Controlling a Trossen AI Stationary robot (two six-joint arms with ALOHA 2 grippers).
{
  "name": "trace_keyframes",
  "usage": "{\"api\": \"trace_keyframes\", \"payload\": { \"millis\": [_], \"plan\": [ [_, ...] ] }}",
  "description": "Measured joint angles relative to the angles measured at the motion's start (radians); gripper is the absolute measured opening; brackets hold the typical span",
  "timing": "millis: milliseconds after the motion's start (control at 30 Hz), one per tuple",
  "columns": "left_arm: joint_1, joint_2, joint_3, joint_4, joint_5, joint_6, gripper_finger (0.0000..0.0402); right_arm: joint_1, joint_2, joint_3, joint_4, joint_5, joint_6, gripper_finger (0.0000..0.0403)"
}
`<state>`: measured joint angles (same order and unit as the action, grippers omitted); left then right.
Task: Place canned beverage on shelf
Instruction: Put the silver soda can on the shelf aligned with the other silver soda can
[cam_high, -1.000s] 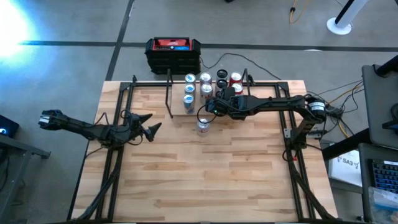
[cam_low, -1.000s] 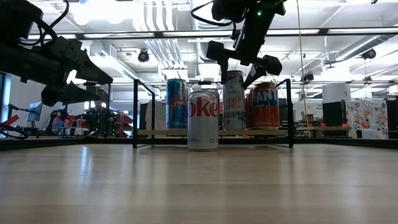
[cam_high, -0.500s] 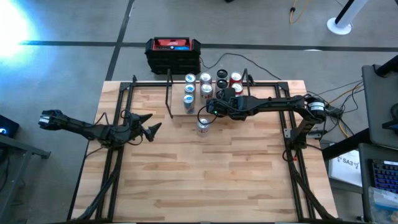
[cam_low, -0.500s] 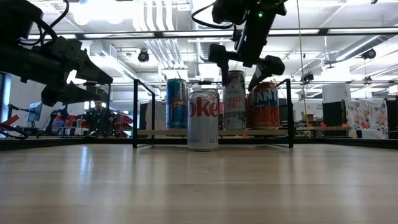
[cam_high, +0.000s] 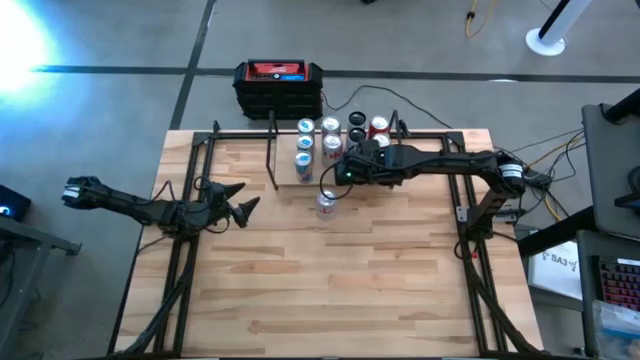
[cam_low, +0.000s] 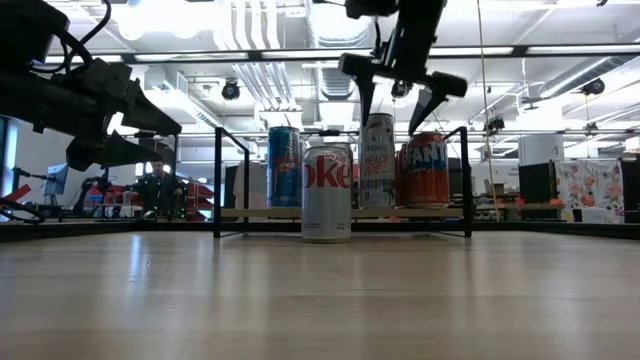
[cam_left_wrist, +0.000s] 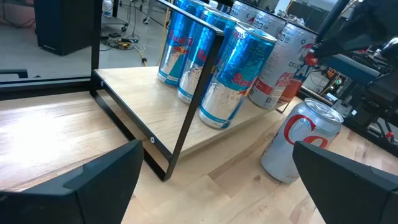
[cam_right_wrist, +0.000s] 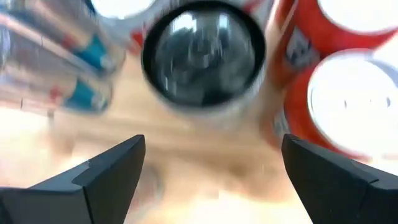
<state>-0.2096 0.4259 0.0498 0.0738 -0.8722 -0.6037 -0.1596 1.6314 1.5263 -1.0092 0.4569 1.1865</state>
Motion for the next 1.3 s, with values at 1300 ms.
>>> {"api": "trace_keyframes", "payload": {
  "millis": [1300],
  "plan": [
    [0.000,0.000,0.000,-0.001,0.000,0.000,0.0398,0.171,0.450,0.510,-0.188,-0.196,-0.176,0.0361]
  ]
}}
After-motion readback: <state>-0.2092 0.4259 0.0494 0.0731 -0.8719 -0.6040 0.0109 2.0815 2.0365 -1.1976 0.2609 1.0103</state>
